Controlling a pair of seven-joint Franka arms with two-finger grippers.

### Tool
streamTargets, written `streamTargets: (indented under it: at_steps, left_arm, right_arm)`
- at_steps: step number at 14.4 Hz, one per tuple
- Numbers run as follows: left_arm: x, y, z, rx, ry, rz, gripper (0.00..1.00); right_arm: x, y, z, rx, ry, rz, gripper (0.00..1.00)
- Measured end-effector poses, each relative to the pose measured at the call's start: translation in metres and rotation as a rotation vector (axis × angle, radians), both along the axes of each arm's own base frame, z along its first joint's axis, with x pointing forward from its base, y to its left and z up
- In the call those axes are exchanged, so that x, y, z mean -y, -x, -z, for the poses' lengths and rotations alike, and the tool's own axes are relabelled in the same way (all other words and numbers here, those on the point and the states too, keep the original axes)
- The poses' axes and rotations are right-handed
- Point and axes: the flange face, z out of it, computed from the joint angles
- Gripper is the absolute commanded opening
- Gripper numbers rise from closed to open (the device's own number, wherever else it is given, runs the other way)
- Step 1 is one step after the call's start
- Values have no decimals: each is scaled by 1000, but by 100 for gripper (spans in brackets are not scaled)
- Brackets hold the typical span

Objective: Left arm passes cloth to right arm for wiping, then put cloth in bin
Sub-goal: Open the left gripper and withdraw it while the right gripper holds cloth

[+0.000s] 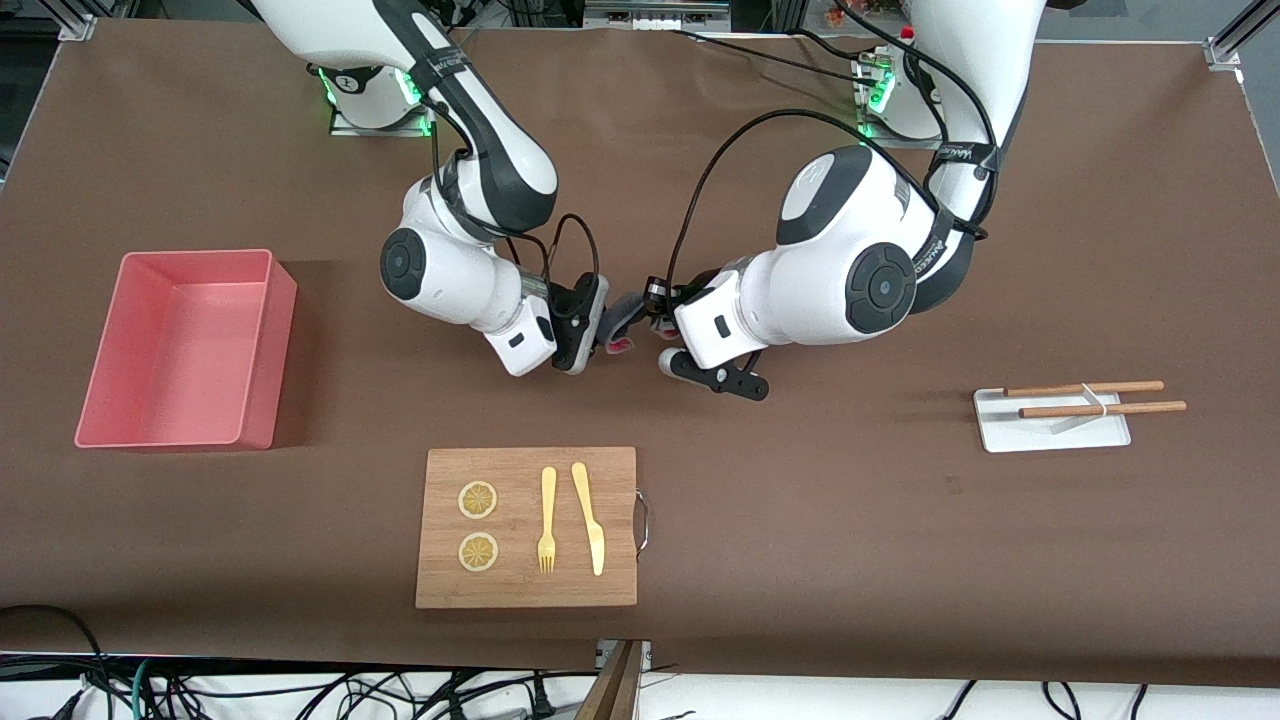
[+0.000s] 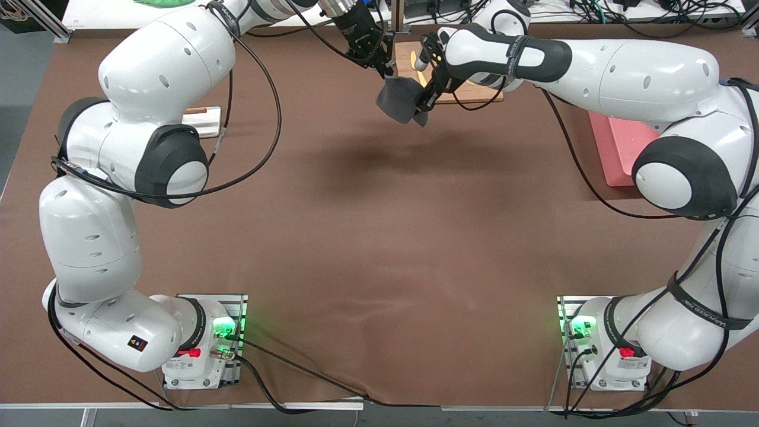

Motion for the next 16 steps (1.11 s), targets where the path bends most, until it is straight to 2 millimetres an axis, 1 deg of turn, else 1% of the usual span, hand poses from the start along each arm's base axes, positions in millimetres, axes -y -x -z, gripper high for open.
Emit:
streamTargets:
  at_steps: [3, 4, 6, 7, 9, 10, 11, 13, 14, 15, 16]
  left_arm:
    - [-1, 0, 0, -1, 0, 0, 100]
    - [-2, 0, 0, -3, -2, 1, 100]
    - [-7, -2, -2, -9, -6, 0, 100]
    - [-14, -3, -4, -17, -13, 1, 100]
    - [-37, -7, -12, -20, -65, 16, 100]
    - [-50, -7, -19, -13, -116, 34, 100]
    - [-61, -5, -27, -3, -173, 54, 100]
    - [-83, 3, -49, 28, -308, 93, 100]
    - [-99, 6, -60, 39, -382, 102, 100]
    - [-118, 6, -69, 38, -449, 100, 100]
    - [-143, 4, -75, 23, -507, 84, 100]
  right_arm:
    - [14, -3, -11, -27, 11, -10, 0]
    - [21, -4, -16, -42, 20, -16, 0]
    - [43, -9, -26, -68, 70, -38, 0]
    - [57, -11, -29, -86, 101, -49, 0]
    - [90, -12, -30, -150, 178, -57, 0]
    - [110, -12, -25, -178, 229, -55, 0]
    - [129, -11, -17, -198, 280, -47, 0]
    - [167, -9, 5, -233, 368, -29, 0]
    - [187, -9, 15, -246, 408, -21, 0]
    - [206, -10, 22, -254, 445, -11, 0]
    - [227, -12, 26, -261, 480, 4, 0]
